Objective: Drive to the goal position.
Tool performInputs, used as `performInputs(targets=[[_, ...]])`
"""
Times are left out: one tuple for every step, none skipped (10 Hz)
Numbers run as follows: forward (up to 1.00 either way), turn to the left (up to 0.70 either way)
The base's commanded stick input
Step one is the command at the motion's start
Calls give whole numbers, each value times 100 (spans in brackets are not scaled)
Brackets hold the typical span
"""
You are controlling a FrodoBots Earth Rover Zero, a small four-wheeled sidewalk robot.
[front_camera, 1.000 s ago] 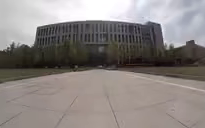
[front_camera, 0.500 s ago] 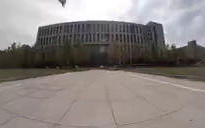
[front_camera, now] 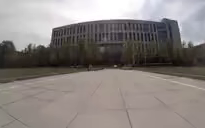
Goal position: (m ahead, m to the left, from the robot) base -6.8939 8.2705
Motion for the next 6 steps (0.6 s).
performInputs(targets=[[70, 0], [70, 0], [70, 0], [70, 0], [70, 0], [70, 0]])
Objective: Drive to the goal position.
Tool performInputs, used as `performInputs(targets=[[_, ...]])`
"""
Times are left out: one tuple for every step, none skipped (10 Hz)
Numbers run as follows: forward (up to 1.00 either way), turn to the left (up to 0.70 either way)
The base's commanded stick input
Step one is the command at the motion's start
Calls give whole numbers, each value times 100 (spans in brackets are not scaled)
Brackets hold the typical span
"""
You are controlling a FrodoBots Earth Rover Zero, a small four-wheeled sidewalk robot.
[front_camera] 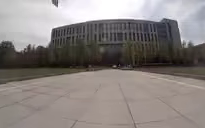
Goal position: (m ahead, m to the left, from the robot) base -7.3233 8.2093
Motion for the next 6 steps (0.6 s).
performInputs(targets=[[70, 0], [70, 0], [70, 0], [70, 0], [70, 0], [70, 0]])
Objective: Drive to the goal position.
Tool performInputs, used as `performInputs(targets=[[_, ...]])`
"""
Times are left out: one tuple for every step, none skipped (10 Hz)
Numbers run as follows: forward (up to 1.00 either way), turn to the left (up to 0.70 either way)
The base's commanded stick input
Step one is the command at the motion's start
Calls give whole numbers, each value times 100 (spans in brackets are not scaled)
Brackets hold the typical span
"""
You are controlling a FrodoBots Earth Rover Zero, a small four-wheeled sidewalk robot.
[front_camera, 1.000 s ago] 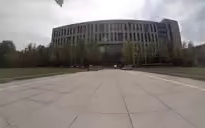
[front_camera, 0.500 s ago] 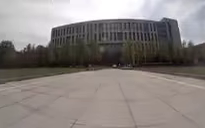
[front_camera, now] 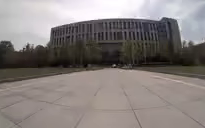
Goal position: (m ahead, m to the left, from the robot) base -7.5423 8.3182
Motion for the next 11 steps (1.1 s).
performInputs(targets=[[70, 0], [70, 0], [70, 0], [70, 0], [70, 0], [70, 0], [70, 0], [70, 0], [70, 0], [70, 0], [70, 0]])
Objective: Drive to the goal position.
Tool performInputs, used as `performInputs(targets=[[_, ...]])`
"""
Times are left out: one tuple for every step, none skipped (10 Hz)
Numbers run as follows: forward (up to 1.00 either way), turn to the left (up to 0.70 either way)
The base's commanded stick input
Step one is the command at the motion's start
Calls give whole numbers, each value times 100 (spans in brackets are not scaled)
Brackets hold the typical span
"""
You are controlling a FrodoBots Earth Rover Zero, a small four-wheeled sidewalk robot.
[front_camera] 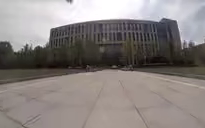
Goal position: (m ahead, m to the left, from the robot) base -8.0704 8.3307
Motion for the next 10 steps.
performInputs(targets=[[70, 0], [70, 0], [70, 0], [70, 0], [70, 0], [70, 0], [70, 0], [70, 0], [70, 0], [70, 0]])
